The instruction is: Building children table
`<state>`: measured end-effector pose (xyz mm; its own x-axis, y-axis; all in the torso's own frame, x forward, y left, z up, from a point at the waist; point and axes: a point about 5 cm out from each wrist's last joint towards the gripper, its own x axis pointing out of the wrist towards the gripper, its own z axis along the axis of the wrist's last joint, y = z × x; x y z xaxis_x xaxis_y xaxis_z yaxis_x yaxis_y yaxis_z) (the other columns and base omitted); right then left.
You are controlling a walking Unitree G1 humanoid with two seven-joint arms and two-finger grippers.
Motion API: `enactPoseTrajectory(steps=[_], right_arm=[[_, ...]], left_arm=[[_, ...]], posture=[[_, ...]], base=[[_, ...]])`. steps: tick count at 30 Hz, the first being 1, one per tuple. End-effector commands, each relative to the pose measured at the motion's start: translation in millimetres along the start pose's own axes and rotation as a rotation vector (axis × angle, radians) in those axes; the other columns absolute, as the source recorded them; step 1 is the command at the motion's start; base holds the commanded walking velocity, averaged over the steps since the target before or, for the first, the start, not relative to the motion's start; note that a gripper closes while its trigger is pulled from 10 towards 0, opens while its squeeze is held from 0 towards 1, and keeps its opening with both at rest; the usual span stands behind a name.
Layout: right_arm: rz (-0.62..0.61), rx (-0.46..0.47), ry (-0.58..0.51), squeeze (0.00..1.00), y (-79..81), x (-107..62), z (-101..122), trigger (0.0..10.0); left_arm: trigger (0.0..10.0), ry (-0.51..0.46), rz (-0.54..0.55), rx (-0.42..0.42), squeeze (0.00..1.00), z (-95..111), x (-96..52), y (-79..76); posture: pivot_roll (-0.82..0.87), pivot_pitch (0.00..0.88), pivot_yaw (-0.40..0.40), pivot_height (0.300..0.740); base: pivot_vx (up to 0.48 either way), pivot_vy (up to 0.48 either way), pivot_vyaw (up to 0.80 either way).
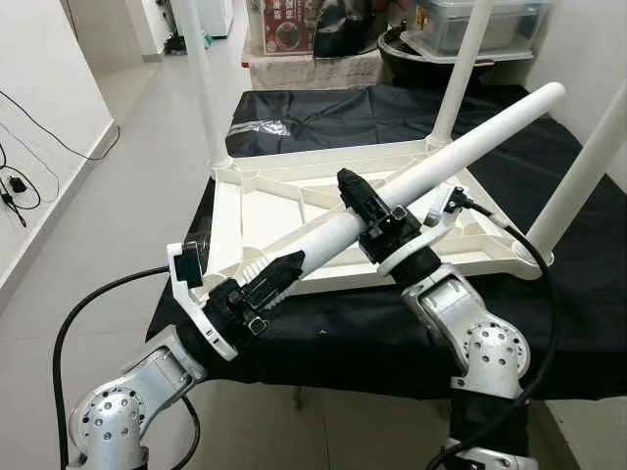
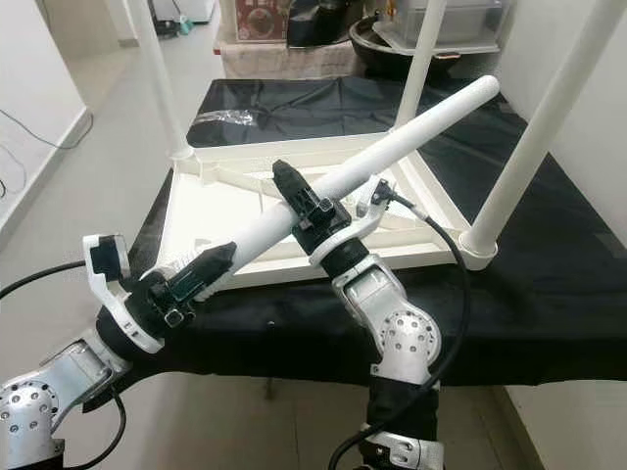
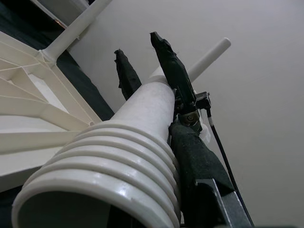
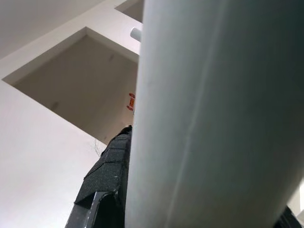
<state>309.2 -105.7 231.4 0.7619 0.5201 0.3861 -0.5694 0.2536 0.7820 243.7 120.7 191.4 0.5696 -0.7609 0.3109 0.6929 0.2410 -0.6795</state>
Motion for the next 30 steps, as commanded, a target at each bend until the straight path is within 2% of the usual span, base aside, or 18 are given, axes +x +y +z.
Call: enactPoseTrajectory(steps=[1, 2, 3, 10, 11, 18, 20, 22, 23, 24, 25, 26, 27, 28, 29, 30], right_arm=[[-0.012, -0.043, -0.010, 0.00, 3.2, 4.3, 3.4, 0.0], [-0.012, -0.043, -0.010, 0.00, 3.2, 4.3, 3.4, 0.0], [-0.010, -0.045, -0.013, 0.00, 3.7, 4.7, 4.3, 0.0], [0.011, -0.069, -0.032, 0.00, 7.0, 7.0, 12.6, 0.0], [0.017, -0.077, -0.037, 0.00, 7.9, 7.8, 15.4, 0.0], [0.031, -0.112, -0.058, 0.00, 10.5, 10.7, 24.7, 0.0], [0.029, -0.164, -0.087, 0.00, 13.6, 14.4, 35.7, 0.0], [-0.007, -0.245, -0.121, 0.00, 15.2, 18.2, 47.5, 0.0], [-0.007, -0.245, -0.121, 0.00, 15.2, 18.2, 47.5, 0.0], [-0.035, -0.313, -0.132, 0.00, 15.3, 19.4, 51.7, 1.6], [-0.035, -0.313, -0.132, 0.00, 15.3, 19.4, 51.7, 1.6], [-0.064, -0.382, -0.133, 0.00, 15.4, 20.4, 53.8, 10.0], [-0.064, -0.382, -0.133, 0.00, 15.4, 20.4, 53.8, 10.0], [-0.082, -0.463, -0.130, 0.00, 16.5, 21.7, 53.8, 10.0], [-0.082, -0.463, -0.130, 0.00, 16.5, 21.7, 53.8, 10.0], [-0.094, -0.562, -0.127, 0.00, 18.2, 22.7, 53.0, 10.0]], left_arm=[[10.0, 0.066, 0.043, -0.028, 0.00, -8.9, -1.1, 5.0], [10.0, 0.066, 0.043, -0.028, 0.00, -8.9, -1.1, 5.0], [10.0, 0.059, 0.044, -0.045, 1.00, -8.9, -1.9, 6.3], [10.0, 0.063, 0.060, -0.039, 1.00, -9.2, -6.9, 9.0], [10.0, 0.071, 0.079, -0.032, 0.00, -10.2, -8.7, 11.5], [10.0, 0.088, 0.111, -0.047, 0.00, -15.8, -15.0, 15.8], [10.0, 0.124, 0.155, -0.045, 0.00, -26.2, -24.0, 19.6], [10.0, 0.156, 0.223, 0.000, 0.00, -35.0, -29.6, 22.5], [10.0, 0.156, 0.223, 0.000, 0.00, -35.0, -29.6, 22.5], [10.0, 0.155, 0.250, 0.034, 0.00, -36.6, -29.6, 22.7], [10.0, 0.155, 0.250, 0.034, 0.00, -36.6, -29.6, 22.7], [10.0, 0.147, 0.288, 0.073, 0.00, -37.0, -28.6, 23.9], [10.0, 0.147, 0.288, 0.073, 0.00, -37.0, -28.6, 23.9], [10.0, 0.137, 0.313, 0.113, 0.00, -36.7, -26.7, 24.3], [10.0, 0.137, 0.313, 0.113, 0.00, -36.7, -26.7, 24.3], [10.0, 0.118, 0.346, 0.151, 0.00, -36.1, -24.3, 25.0]], posture=[[0.08, 0.077, -0.015, 0.740], [0.08, 0.077, -0.015, 0.740], [0.08, 0.078, -0.015, 0.740], [0.08, 0.076, -0.016, 0.740], [0.08, 0.075, -0.015, 0.740], [0.08, 0.070, -0.014, 0.740], [0.08, 0.063, -0.013, 0.740], [0.08, 0.060, -0.015, 0.740], [0.08, 0.060, -0.015, 0.740], [0.09, 0.058, -0.018, 0.740], [0.09, 0.058, -0.018, 0.740], [0.09, 0.058, -0.018, 0.740], [0.09, 0.058, -0.018, 0.740], [0.09, 0.053, -0.018, 0.740], [0.09, 0.053, -0.018, 0.740], [0.09, 0.048, -0.017, 0.740]], base=[[0.000, 0.000, 0.00], [0.000, 0.000, 0.00], [0.000, 0.000, 0.00], [0.000, 0.000, 0.00], [0.000, 0.000, 0.00], [0.000, 0.000, 0.00], [0.000, 0.000, 0.00], [0.000, 0.000, 0.00], [0.000, 0.000, 0.00], [0.000, 0.000, 0.00], [0.000, 0.000, 0.00], [0.000, 0.000, 0.00], [0.000, 0.000, 0.00], [0.000, 0.000, 0.00], [0.000, 0.000, 0.00], [0.000, 0.000, 0.00]])
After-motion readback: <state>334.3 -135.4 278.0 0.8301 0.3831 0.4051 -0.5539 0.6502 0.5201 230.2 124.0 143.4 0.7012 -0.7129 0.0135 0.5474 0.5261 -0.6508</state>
